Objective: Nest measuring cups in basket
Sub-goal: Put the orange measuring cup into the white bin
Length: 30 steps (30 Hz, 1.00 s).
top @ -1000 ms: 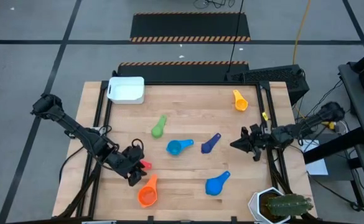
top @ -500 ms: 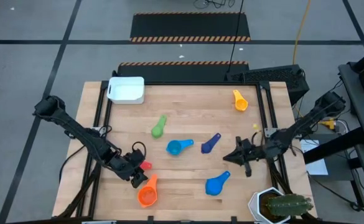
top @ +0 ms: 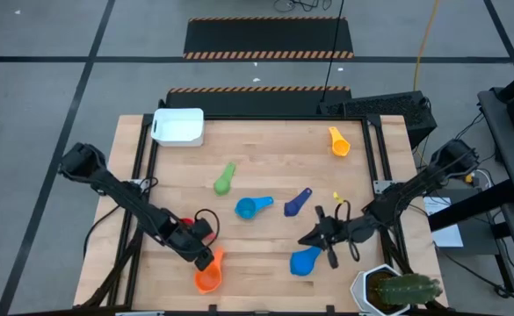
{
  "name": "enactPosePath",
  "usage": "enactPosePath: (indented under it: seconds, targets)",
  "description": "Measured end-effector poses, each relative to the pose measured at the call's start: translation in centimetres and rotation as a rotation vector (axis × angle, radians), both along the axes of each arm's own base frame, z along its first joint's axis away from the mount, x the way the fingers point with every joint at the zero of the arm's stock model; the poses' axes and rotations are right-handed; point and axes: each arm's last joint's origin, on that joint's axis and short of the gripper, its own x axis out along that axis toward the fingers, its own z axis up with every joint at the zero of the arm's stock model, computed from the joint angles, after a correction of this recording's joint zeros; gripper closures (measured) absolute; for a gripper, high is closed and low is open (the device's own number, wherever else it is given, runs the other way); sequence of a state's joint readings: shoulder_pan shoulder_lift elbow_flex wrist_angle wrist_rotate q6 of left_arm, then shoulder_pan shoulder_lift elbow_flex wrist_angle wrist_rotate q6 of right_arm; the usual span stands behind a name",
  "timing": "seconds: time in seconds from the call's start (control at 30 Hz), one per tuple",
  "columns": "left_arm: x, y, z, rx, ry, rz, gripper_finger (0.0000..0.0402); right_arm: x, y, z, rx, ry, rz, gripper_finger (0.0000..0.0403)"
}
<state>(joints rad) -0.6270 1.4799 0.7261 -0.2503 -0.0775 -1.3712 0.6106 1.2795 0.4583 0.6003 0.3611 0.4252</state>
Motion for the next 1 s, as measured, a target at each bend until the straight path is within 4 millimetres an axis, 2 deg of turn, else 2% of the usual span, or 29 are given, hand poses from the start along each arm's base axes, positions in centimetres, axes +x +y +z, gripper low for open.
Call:
enactPosePath:
  seconds: [0.43,0.57,0.73,0.83,1.0]
  targets:
    - [1.1,-0.3,0.3,-0.06,-0.091,0.013,0.0135,0.1,0.2,0.0,0.005,0.006,0.028,0.0403]
    - [1.7,0.2,-0.7,-0.056,-0.052,-0.014,0.0135,0.1,0.2,0.0,-0.004,0.005,0.046,0.0403]
    - [3.4,0.5,-1.9,-0.117,-0.075,-0.076,0.0135,0.1,0.2,0.0,-0.005,0.005,0.054,0.0403]
    - [4.3,0.6,-2.2,-0.15,-0.114,-0.108,0.0135,0.1,0.2,0.0,-0.005,0.005,0.054,0.0403]
    - [4.6,0.7,-2.3,-0.164,-0.119,-0.152,0.0135,0.1,0.2,0.0,-0.005,0.006,0.054,0.0403]
